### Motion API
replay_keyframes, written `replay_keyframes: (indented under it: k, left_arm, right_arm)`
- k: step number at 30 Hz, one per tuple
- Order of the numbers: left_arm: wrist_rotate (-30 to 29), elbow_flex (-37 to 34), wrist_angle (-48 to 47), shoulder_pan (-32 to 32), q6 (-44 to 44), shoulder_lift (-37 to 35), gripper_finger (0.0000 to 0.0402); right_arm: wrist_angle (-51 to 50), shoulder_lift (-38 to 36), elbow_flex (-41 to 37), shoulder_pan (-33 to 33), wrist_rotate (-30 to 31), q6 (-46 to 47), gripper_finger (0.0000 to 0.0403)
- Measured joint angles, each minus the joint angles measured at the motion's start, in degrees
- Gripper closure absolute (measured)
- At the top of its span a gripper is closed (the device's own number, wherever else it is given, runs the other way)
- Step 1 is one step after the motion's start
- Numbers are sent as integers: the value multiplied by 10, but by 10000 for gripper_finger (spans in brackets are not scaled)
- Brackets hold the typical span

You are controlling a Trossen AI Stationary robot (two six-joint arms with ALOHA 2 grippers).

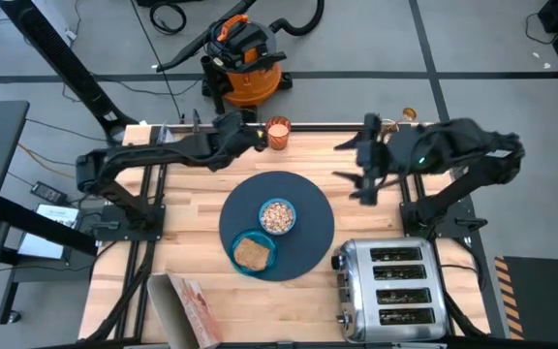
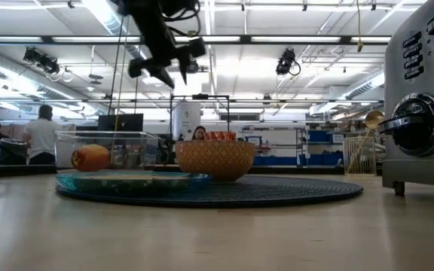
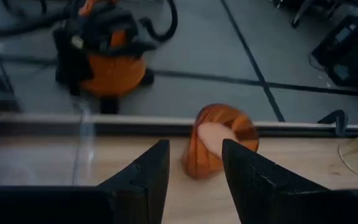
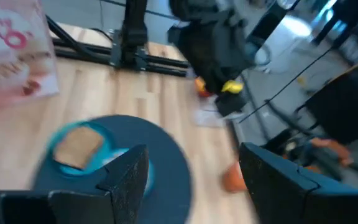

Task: Arrange a breakfast setting
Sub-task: Adjust the cereal box on the table

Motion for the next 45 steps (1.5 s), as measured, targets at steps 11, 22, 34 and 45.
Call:
replay_keyframes:
  k: [11,22,34,45]
  left_arm:
    - [-82,0,50,3,-2,51,258]
    - [43,1,95,-106,165,41,258]
    - [308,160,-197,-301,11,-121,258]
    - [355,250,-344,-563,-339,-156,258]
  right_arm:
    - [-50,-58,0,-100,-59,-91,148]
    - [-48,-44,-71,-183,-209,-123,148]
    - [-43,15,-110,-185,-130,103,149]
    - [-8,82,-110,-175,-135,216,149]
